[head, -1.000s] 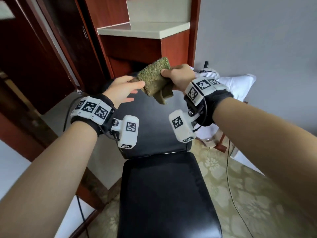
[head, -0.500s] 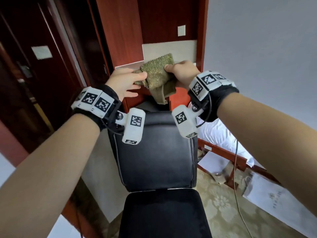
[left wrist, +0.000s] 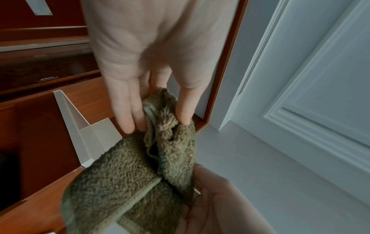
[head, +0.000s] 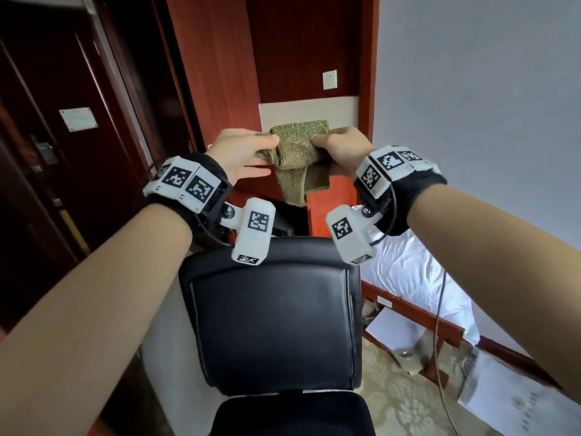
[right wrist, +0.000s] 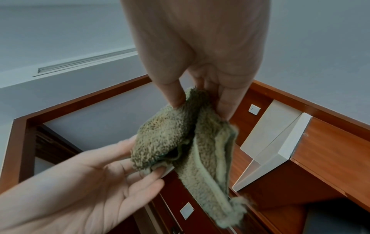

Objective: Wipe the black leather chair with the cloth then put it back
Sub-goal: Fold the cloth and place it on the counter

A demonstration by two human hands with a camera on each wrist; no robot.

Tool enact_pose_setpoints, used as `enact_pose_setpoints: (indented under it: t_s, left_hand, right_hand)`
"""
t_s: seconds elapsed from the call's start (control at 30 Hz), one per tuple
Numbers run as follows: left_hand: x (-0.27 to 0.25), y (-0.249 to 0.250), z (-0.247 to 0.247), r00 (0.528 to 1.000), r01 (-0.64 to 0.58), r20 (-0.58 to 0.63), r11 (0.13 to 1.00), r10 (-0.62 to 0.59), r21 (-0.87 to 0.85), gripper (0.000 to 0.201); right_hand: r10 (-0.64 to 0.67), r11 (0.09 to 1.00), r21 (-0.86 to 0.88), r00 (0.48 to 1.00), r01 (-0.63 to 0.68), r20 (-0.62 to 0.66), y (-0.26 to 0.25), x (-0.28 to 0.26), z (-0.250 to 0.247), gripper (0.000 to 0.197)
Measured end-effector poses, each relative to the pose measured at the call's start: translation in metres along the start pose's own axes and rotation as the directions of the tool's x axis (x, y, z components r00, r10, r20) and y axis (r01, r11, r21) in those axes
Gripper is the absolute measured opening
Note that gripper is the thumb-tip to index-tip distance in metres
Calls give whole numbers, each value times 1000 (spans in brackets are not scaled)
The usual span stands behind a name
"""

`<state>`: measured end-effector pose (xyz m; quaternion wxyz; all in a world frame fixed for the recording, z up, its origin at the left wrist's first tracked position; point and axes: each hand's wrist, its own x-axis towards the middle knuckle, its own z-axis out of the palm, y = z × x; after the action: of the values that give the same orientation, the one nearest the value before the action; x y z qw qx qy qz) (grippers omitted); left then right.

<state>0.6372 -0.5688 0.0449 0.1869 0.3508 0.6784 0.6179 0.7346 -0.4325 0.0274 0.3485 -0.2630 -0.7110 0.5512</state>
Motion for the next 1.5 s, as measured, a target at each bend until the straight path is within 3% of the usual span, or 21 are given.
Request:
enact_pose_setpoints:
  t_s: [0.13, 0.33, 0.43, 0.53, 0.63, 0.73, 0.97, 1.17, 1.27, 1.4, 1.5]
  left_hand:
    - [21, -2, 44, 997, -3, -78, 1000, 2, -7, 15]
    - [62, 13, 113, 984, 25, -174, 999, -30, -31, 9]
    - [79, 21, 141, 972, 40, -227, 998, -52, -56, 6]
    - [96, 30, 168, 966, 4, -256, 994, -31, -105, 20]
    - [116, 33, 189, 978, 4, -204, 986, -38, -166, 13]
    - [136, 27, 203, 982, 16, -185, 992, -40, -127, 8]
    - [185, 14, 213, 970, 16, -245, 998, -1, 62, 6]
    - [253, -5, 201, 973, 51, -229, 959, 14, 279, 19]
    - [286, -20, 191, 969, 66, -248, 959, 5, 276, 24]
    - [338, -35, 166, 959, 90, -283, 974, -28, 209, 16]
    - [385, -48, 147, 955, 40, -295, 985, 12, 170, 11]
  right_hand:
    - [-15, 1000, 9, 999, 15, 50, 14, 43, -28, 15]
    - [-40, 999, 30, 990, 37, 134, 27, 115, -82, 45]
    - [-48, 998, 52, 980, 39, 193, 28, 137, -102, 32]
    - [-46, 994, 103, 975, 24, 218, 34, 154, -122, 27]
    - [-46, 994, 109, 978, 24, 202, 47, 176, -137, 13]
    - [-65, 995, 84, 983, 51, 173, 56, 196, -146, 15]
    - [-105, 994, 32, 983, 101, 151, 72, 239, -149, 17]
    - [-148, 989, 14, 977, 148, 152, 85, 296, -140, 29]
    - [-156, 987, -19, 975, 161, 161, 91, 326, -121, 27]
    - [-169, 984, -29, 967, 178, 191, 96, 372, -87, 25]
    - [-201, 974, -64, 962, 216, 183, 104, 414, -64, 25]
